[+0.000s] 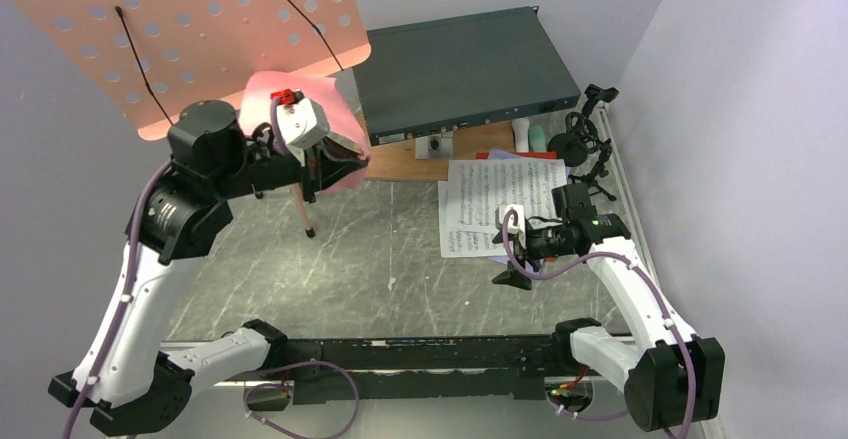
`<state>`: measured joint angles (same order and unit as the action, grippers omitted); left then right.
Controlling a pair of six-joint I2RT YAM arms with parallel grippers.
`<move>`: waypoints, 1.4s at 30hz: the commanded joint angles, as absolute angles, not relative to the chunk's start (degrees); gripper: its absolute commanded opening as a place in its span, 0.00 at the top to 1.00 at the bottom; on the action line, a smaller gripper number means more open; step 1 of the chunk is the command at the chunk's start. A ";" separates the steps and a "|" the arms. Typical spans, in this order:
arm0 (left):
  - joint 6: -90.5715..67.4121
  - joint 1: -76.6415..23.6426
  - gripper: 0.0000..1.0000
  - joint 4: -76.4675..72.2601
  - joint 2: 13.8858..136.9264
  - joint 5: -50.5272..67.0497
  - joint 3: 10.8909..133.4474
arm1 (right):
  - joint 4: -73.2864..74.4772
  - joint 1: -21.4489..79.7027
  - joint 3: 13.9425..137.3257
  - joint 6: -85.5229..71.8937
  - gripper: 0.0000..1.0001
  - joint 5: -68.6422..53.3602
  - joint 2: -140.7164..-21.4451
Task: Pack up the instrument practice props
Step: Pick up the sheet music from the music stand.
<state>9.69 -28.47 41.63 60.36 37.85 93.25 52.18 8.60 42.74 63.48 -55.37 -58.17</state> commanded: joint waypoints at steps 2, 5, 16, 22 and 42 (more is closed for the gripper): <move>8.03 -28.47 1.00 45.05 63.51 52.73 92.11 | 50.63 8.04 42.85 63.56 0.07 -56.95 -58.37; 7.31 -28.54 1.00 46.13 65.55 55.95 92.11 | 50.63 7.78 42.91 63.56 0.06 -56.91 -58.49; 7.61 -40.29 1.00 47.32 72.57 51.90 87.07 | 50.75 7.32 43.07 63.43 0.06 -56.95 -59.07; 10.41 -45.47 1.00 51.95 79.24 40.85 86.04 | 51.14 6.40 43.40 63.53 0.06 -57.53 -58.78; 13.39 -54.71 1.00 58.75 88.20 12.30 89.43 | 51.77 4.90 43.34 64.58 0.06 -58.42 -58.41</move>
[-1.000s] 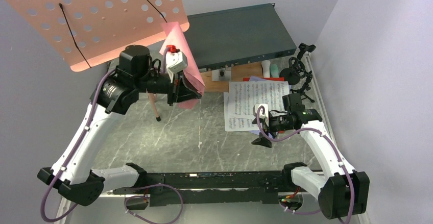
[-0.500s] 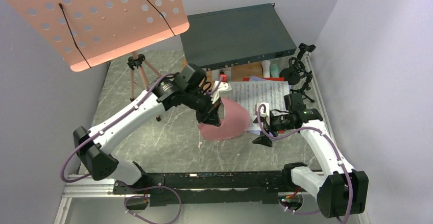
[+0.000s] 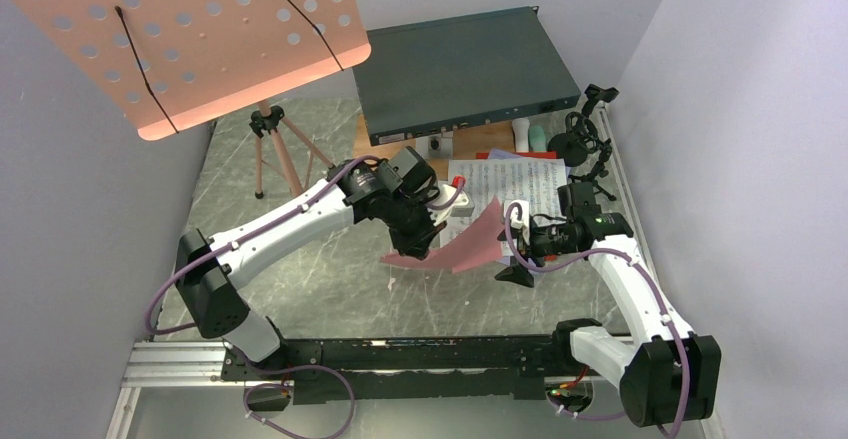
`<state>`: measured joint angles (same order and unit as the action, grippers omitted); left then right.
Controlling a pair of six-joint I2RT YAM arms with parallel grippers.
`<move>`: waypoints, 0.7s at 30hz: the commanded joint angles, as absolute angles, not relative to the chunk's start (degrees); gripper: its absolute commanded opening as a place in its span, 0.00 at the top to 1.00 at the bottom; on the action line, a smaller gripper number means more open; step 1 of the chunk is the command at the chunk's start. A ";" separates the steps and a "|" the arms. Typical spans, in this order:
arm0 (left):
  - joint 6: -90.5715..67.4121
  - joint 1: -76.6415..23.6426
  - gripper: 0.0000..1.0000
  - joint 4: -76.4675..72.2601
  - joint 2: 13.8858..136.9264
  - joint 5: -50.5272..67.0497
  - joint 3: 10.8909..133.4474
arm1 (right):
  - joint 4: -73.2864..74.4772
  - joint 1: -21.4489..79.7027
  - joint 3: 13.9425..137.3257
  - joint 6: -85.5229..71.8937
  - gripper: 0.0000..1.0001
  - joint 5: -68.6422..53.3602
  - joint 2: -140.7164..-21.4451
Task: Pack up the instrument practice props
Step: Pick up the sheet music from the music stand.
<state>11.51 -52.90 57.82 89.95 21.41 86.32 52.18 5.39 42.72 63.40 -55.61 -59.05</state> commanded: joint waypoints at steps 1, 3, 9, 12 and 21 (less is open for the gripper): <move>13.74 -55.21 1.00 58.49 87.56 10.93 89.27 | 52.07 4.86 43.46 64.85 0.06 -58.63 -58.26; 14.41 -56.17 1.00 58.47 86.40 8.74 89.12 | 54.87 4.20 45.44 65.92 0.06 -61.37 -57.58; 15.28 -57.30 1.00 61.40 84.34 6.79 91.50 | 74.98 1.23 59.07 82.07 0.05 -69.69 -56.59; 15.54 -57.40 1.00 61.42 84.29 7.00 92.42 | 74.58 1.38 61.09 82.92 0.04 -67.49 -57.87; 15.64 -57.72 1.00 61.18 85.43 6.74 92.89 | 62.84 9.18 59.05 73.54 0.06 -58.16 -59.60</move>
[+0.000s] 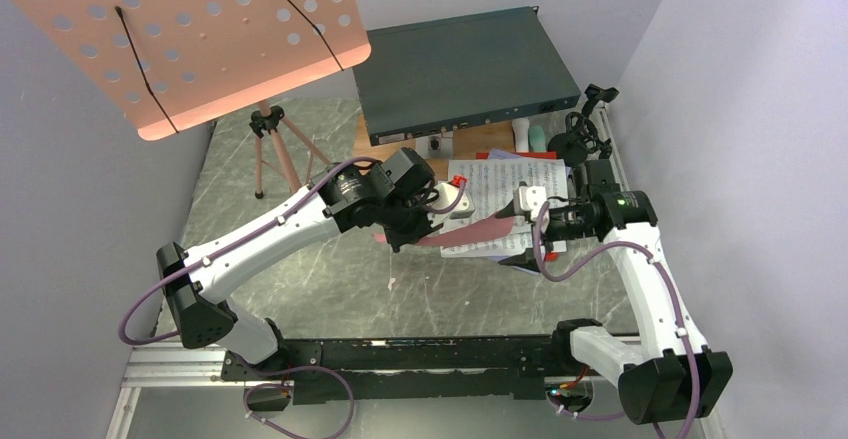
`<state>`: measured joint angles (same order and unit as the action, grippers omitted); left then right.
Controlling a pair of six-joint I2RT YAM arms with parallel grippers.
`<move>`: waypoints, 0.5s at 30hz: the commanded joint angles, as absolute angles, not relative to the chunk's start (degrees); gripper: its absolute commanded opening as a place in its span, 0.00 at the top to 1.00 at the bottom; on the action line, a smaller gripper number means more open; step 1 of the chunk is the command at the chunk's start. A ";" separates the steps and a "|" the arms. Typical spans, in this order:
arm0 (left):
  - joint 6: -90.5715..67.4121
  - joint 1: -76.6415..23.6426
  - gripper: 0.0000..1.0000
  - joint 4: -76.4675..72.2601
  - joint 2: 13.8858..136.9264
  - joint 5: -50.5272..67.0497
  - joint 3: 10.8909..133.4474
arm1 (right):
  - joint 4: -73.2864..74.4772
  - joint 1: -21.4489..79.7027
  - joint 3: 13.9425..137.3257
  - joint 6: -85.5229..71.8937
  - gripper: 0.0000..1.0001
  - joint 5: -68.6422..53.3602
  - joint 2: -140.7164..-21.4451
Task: Pack up the instrument practice props
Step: Pick up the sheet music from the music stand.
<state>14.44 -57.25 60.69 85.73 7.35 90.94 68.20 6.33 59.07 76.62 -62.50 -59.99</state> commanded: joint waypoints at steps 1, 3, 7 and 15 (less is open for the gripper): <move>15.64 -57.74 1.00 61.32 85.32 6.79 92.83 | 63.19 9.38 59.94 73.56 0.06 -57.80 -59.77; 15.59 -57.83 1.00 61.31 84.94 6.84 92.36 | 65.24 9.46 62.58 74.70 0.05 -57.81 -60.50; 15.51 -57.83 1.00 60.93 84.31 6.71 91.72 | 68.15 10.51 67.19 75.94 0.05 -58.36 -61.86; 15.21 -57.97 1.00 60.81 83.64 7.01 91.04 | 64.78 13.70 68.55 72.82 0.05 -54.23 -64.24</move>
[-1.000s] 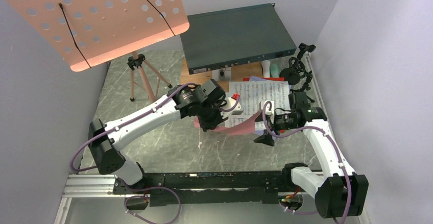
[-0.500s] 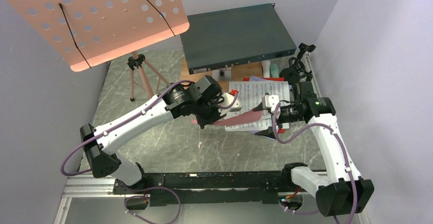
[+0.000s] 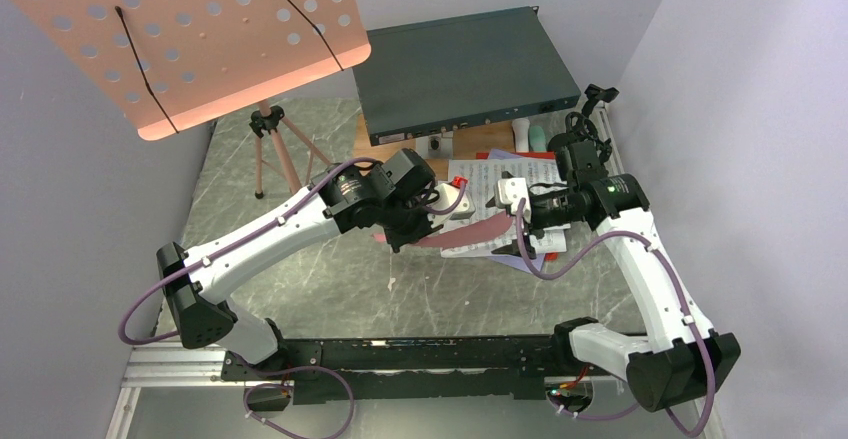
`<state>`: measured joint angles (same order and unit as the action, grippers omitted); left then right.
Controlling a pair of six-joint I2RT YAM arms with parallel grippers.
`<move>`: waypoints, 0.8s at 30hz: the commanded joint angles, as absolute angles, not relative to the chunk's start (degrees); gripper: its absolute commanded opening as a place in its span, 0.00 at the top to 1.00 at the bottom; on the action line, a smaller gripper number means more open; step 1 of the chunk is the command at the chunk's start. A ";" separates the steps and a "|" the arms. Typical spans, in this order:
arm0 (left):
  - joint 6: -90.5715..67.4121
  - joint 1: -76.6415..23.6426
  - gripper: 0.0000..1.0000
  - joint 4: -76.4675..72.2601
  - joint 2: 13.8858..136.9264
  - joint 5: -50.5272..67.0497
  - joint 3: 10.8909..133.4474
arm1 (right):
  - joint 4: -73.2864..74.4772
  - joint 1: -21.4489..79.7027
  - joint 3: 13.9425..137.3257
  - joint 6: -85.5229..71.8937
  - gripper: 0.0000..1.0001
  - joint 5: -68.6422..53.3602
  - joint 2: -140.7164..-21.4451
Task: Pack up the instrument practice props
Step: Pick up the sheet music from the music stand.
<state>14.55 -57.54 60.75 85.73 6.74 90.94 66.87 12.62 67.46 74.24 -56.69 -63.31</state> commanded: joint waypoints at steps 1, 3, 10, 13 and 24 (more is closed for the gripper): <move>15.21 -57.93 1.00 60.73 83.45 6.98 90.87 | 64.29 13.85 68.43 72.47 0.05 -53.51 -64.43; 15.12 -57.93 1.00 60.69 83.16 7.07 90.63 | 63.85 14.04 68.45 72.17 0.05 -52.99 -64.81; 15.20 -57.96 1.00 60.08 82.71 6.52 89.76 | 62.27 15.23 66.98 70.98 0.18 -50.35 -65.34; 15.29 -57.95 1.00 59.82 82.45 6.08 89.36 | 61.53 15.59 66.22 70.63 0.29 -48.58 -65.33; 15.14 -57.93 1.00 57.30 80.33 5.31 86.66 | 61.16 15.99 66.45 70.01 0.96 -46.71 -66.53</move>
<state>14.55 -57.58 60.16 82.98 6.04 87.88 62.63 15.70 66.02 70.26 -46.68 -66.28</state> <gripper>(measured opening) 0.010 0.168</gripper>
